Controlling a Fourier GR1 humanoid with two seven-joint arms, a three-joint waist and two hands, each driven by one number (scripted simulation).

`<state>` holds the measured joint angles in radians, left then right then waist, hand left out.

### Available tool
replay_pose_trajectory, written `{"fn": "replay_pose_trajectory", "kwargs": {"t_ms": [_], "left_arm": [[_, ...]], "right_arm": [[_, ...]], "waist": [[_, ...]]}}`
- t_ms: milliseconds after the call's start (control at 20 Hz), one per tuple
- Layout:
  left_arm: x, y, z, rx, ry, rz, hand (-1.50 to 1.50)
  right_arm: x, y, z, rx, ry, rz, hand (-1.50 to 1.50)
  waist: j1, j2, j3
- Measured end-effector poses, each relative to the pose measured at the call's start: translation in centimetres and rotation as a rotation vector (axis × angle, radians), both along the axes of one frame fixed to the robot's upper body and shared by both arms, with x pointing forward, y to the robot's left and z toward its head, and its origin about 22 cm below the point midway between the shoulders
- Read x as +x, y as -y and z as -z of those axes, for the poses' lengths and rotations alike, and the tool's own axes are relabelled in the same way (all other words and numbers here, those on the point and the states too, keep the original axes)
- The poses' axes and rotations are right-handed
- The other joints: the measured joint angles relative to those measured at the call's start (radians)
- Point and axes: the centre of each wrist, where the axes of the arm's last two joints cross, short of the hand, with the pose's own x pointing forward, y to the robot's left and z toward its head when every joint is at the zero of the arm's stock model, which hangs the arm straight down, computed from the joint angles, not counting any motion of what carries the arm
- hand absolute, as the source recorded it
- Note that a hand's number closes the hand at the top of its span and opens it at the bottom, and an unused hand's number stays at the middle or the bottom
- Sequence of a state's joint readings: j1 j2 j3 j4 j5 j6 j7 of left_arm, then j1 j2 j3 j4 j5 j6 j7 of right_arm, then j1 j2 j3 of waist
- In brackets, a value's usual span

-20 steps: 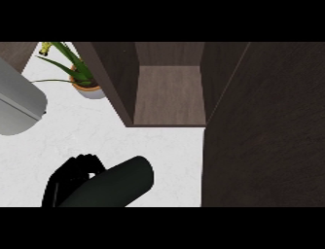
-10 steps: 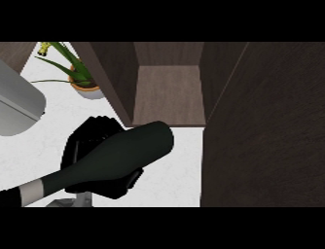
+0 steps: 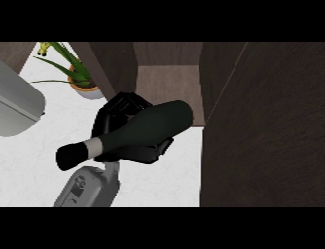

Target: Pick up the wine, place it into the cabinet and close the cabinet

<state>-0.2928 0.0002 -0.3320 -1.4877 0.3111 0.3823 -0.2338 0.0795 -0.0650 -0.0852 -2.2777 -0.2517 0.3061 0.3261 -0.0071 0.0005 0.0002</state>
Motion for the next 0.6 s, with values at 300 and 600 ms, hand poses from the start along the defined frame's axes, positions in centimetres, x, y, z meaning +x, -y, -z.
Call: {"fn": "replay_pose_trajectory", "kwargs": {"t_ms": [300,600], "left_arm": [[0.9,1.9,1.7,0.079,-0.021,-0.007,1.5],[2.2,2.9,2.8,0.075,-0.06,-0.03,1.5]], "right_arm": [[-0.2,-0.2,-0.1,0.002,0.007,0.007,-1.5],[-0.3,0.0,0.2,0.003,0.005,-0.001,-1.5]], "waist": [[-0.001,0.0,0.0],[-0.004,0.001,0.0]]}}
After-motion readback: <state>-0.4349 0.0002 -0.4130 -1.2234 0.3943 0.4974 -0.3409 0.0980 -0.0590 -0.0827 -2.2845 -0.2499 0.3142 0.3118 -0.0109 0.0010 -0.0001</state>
